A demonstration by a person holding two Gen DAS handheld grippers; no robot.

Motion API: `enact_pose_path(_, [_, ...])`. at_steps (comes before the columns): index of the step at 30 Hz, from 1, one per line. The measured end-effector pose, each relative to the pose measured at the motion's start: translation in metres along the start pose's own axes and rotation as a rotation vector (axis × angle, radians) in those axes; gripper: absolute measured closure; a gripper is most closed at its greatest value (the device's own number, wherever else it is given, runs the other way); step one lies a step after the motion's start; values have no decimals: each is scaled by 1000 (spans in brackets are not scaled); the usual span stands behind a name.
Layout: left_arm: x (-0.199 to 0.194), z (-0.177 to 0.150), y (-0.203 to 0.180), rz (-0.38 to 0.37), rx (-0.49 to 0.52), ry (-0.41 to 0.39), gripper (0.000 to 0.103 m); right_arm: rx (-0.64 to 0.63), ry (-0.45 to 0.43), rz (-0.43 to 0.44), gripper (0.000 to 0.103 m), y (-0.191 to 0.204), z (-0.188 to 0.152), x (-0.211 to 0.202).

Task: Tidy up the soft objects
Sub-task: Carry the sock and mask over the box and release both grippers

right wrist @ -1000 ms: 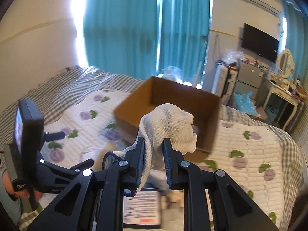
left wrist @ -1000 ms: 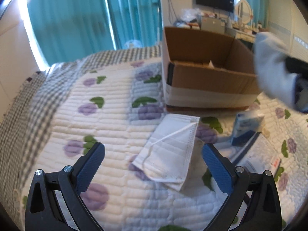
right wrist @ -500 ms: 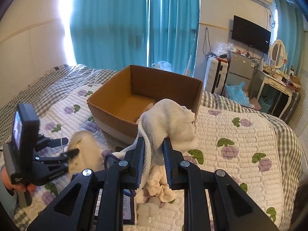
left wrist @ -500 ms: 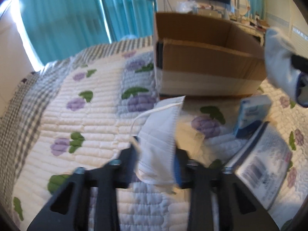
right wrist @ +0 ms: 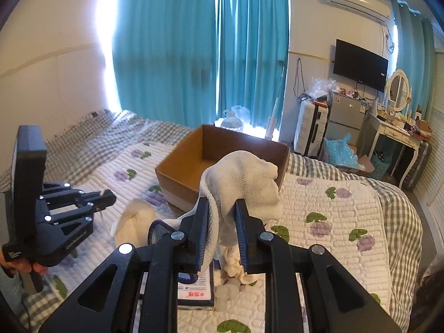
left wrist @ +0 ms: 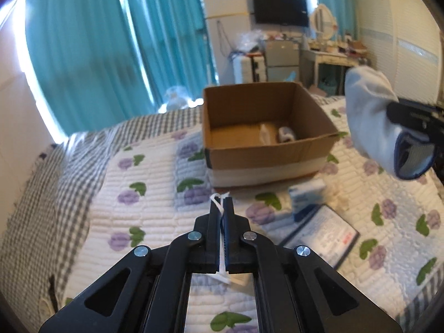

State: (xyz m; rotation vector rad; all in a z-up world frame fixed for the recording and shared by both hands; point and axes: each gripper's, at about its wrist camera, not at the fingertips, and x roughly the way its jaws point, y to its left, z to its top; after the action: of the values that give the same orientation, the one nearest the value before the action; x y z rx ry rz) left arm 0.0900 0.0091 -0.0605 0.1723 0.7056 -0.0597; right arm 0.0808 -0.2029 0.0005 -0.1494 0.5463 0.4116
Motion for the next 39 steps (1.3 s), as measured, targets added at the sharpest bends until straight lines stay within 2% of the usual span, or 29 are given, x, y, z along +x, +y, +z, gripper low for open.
enact_pose_path(2, [0, -4, -3, 28, 15, 3, 94, 8, -5, 0, 85, -2, 0, -10])
enact_pose_path(5, [9, -14, -6, 44, 23, 48, 94, 10, -1, -4, 85, -3, -2, -15])
enact_pose_path(10, [22, -30, -2, -9, -18, 82, 95, 24, 20, -7, 85, -10, -10, -10])
enact_pose_path(11, [25, -31, -2, -15, -20, 92, 99, 28, 26, -6, 85, -11, -11, -7])
enact_pose_path(17, [17, -24, 3, -12, -19, 59, 102, 44, 48, -3, 85, -18, -20, 5])
enact_pose_path(23, [-10, 15, 5, -34, 0, 10, 102, 39, 44, -7, 85, -20, -13, 5])
enact_pose_path(31, [-51, 102, 1, -36, 45, -122, 102, -2, -13, -15, 85, -22, 26, -4])
enact_pose_path(34, [-50, 128, -2, -39, 60, -142, 102, -22, -36, -24, 85, -26, 44, -1])
enact_pose_path(39, [-24, 164, -13, -1, 91, -148, 102, -47, -49, -52, 85, -35, 71, 22])
